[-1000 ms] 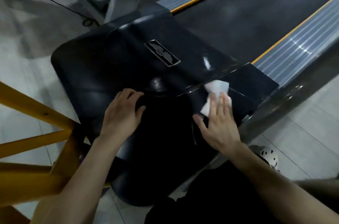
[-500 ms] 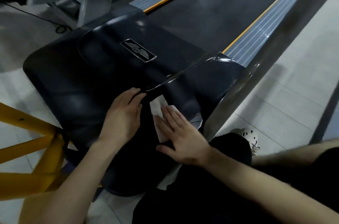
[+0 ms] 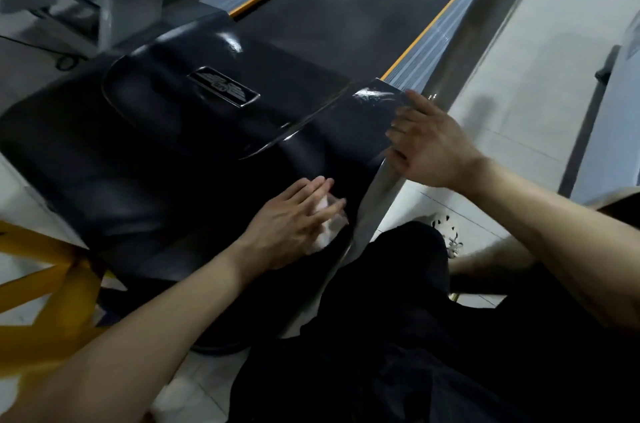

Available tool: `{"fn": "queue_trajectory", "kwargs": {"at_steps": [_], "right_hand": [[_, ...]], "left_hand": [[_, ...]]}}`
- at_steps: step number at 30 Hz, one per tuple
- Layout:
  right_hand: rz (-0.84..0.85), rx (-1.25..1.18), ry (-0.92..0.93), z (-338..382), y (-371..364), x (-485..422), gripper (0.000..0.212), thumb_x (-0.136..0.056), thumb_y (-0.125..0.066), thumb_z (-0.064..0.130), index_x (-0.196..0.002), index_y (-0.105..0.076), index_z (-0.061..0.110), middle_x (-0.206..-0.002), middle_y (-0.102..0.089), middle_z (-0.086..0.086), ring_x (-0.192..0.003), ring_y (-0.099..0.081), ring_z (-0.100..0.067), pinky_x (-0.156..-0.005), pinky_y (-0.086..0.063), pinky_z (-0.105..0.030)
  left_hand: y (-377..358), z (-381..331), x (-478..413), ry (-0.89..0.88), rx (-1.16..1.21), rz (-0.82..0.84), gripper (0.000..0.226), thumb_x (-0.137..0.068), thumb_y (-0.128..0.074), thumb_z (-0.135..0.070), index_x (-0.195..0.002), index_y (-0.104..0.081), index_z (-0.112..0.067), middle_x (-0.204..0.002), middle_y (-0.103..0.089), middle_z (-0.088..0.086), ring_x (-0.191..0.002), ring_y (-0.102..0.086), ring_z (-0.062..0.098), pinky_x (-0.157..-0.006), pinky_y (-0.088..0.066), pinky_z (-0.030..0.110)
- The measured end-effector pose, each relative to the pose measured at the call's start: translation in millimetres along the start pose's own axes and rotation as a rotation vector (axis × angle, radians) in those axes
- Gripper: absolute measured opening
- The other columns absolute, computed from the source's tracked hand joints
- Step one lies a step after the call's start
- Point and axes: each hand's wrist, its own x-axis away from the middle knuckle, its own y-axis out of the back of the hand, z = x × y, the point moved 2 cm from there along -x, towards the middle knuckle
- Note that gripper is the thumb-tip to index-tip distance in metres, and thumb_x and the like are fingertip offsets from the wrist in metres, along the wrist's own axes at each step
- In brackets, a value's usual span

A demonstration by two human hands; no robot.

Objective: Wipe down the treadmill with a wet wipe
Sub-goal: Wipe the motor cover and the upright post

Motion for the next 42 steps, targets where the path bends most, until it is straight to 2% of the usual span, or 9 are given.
{"fn": "queue_trajectory", "kwargs": {"at_steps": [4,9,15,24,26,28,31,36,42], "right_hand": [[-0.065,-0.048,-0.013,4,-3,1,0.034,-0.094,-0.046,0.022,-0.073,-0.067,0.005,-0.071,-0.060,-0.011,-0.081,-0.058,-0.037,-0.125,-0.032,-0.054],[-0.141,-0.059,0.008,2,-3,1,0.026,-0.091,-0.054,0.020,-0.072,-0.064,0.005,-0.074,-0.062,-0.012,-0.085,-0.060,-0.038,-0.123,-0.035,-0.049],[-0.229,-0.048,-0.054,6,-14,-2,0.027,-0.088,-0.054,0.022,-0.068,-0.063,0.005,-0.070,-0.060,-0.014,-0.084,-0.059,-0.039,-0.119,-0.038,-0.046],[-0.216,-0.105,-0.135,19,-10,-10,0.037,-0.088,-0.063,0.034,-0.066,-0.069,0.005,-0.064,-0.060,-0.012,-0.076,-0.059,-0.037,-0.112,-0.042,-0.055],[-0.144,-0.182,-0.047,52,-20,-25,0.036,-0.093,-0.060,0.040,-0.078,-0.072,0.010,-0.081,-0.068,-0.011,-0.087,-0.064,-0.036,-0.114,-0.041,-0.056],[-0.085,-0.279,0.095,97,-28,-46,0.038,-0.098,-0.055,0.043,-0.106,-0.077,0.013,-0.117,-0.074,-0.009,-0.115,-0.066,-0.031,-0.120,-0.037,-0.051],[-0.058,-0.424,0.181,148,-25,-71,0.048,-0.103,-0.051,0.042,-0.139,-0.069,0.015,-0.151,-0.061,-0.008,-0.145,-0.051,-0.026,-0.126,-0.031,-0.049],[-0.012,-0.510,0.263,190,-12,-104,0.056,-0.107,-0.045,0.047,-0.153,-0.056,0.018,-0.164,-0.049,-0.004,-0.158,-0.034,-0.021,-0.128,-0.026,-0.051],[-0.033,-0.580,0.325,214,0,-115,0.059,-0.109,-0.043,0.048,-0.160,-0.046,0.021,-0.170,-0.037,-0.001,-0.163,-0.020,-0.015,-0.131,-0.021,-0.051]], "left_hand": [[1,-3,25,0.036,-0.041,0.031,0.067,-0.113,-0.026,-0.049,-0.167,-0.029,-0.010,-0.175,-0.017,0.020,-0.164,-0.013,0.032,-0.131,-0.017,0.052],[-2,-25,-53,0.134,-0.036,0.105,0.075,-0.110,-0.021,-0.053,-0.164,-0.034,-0.003,-0.174,-0.021,0.021,-0.164,-0.016,0.034,-0.131,-0.014,0.051],[-3,-24,80,0.207,-0.093,0.174,0.078,-0.111,-0.020,-0.059,-0.169,-0.008,-0.009,-0.178,0.004,0.014,-0.165,0.008,0.027,-0.133,-0.007,0.049],[-10,-32,45,0.294,-0.052,0.136,0.079,-0.111,-0.016,-0.059,-0.170,-0.012,-0.007,-0.178,0.005,0.014,-0.165,0.011,0.025,-0.133,-0.007,0.049],[-12,-32,86,0.303,-0.068,0.115,0.077,-0.112,-0.017,-0.059,-0.170,-0.012,-0.009,-0.178,0.004,0.013,-0.165,0.009,0.025,-0.133,-0.010,0.050],[-14,-33,134,0.364,-0.042,0.066,0.075,-0.113,-0.028,-0.054,-0.169,-0.016,-0.006,-0.178,-0.003,0.016,-0.166,0.000,0.028,-0.132,-0.016,0.052],[-12,-37,183,0.495,0.060,0.033,0.074,-0.113,-0.038,-0.050,-0.169,-0.017,-0.006,-0.178,-0.006,0.015,-0.166,-0.005,0.029,-0.130,-0.023,0.054],[-8,-8,144,0.775,0.096,-0.052,0.071,-0.115,-0.032,-0.049,-0.169,-0.016,-0.004,-0.178,-0.004,0.016,-0.166,0.000,0.026,-0.132,-0.018,0.049],[-16,-58,211,0.846,0.309,0.064,0.075,-0.114,-0.023,-0.058,-0.171,0.003,-0.016,-0.177,0.020,0.002,-0.162,0.021,0.014,-0.134,0.000,0.039]]}}
